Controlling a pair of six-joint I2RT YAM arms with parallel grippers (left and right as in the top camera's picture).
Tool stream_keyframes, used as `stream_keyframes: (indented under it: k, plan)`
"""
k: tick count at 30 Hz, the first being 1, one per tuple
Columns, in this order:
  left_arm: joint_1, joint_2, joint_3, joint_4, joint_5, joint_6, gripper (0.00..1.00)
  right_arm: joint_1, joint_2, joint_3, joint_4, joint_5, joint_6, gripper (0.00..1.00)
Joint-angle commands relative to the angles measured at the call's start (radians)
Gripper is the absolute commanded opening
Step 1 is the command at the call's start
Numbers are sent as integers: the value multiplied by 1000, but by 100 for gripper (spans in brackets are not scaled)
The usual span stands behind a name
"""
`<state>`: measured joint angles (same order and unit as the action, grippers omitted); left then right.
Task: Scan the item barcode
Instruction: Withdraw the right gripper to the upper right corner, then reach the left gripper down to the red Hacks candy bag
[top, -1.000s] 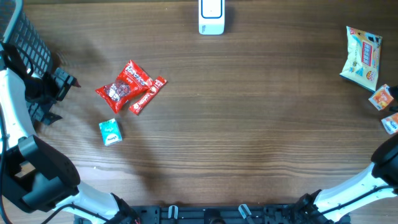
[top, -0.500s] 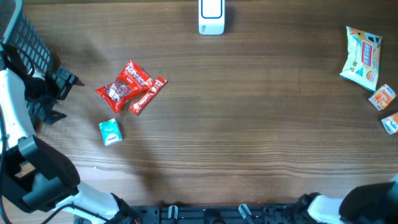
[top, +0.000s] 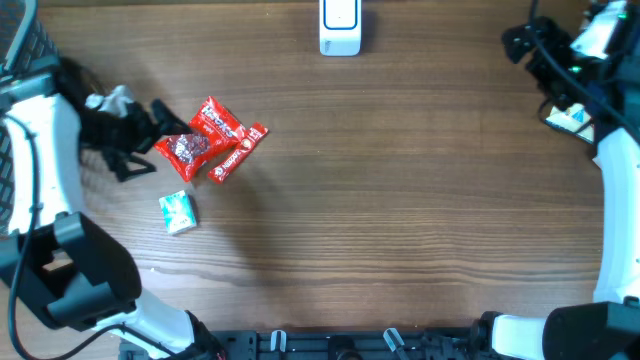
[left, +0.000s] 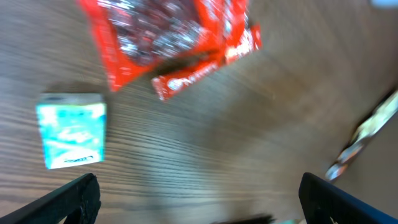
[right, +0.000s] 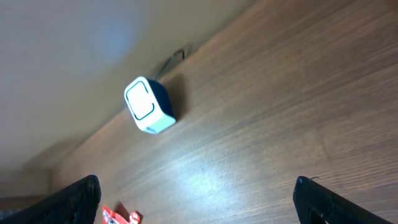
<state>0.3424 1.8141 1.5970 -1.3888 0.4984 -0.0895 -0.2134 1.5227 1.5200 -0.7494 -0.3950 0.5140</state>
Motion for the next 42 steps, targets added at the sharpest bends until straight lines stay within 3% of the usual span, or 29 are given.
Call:
stream_keyframes:
  k: [1,9,13,21,29,42]
  plan:
    - [-102,-2,8,34,-111,35,100,27,38,10,-15,48,-18,100]
    - [-251,-1,8,193,-433,30,100,27,71,10,-30,48,-17,99]
    - [-275,0,8,223,-526,30,100,27,73,10,-30,64,-16,100]
    - [-277,1,4,238,-486,36,100,27,73,10,-29,67,-15,100]
    - [-277,5,-81,250,-386,326,100,27,73,10,-29,67,-14,100]
    - [-278,37,-93,445,-382,465,100,27,73,10,-29,67,-14,100]
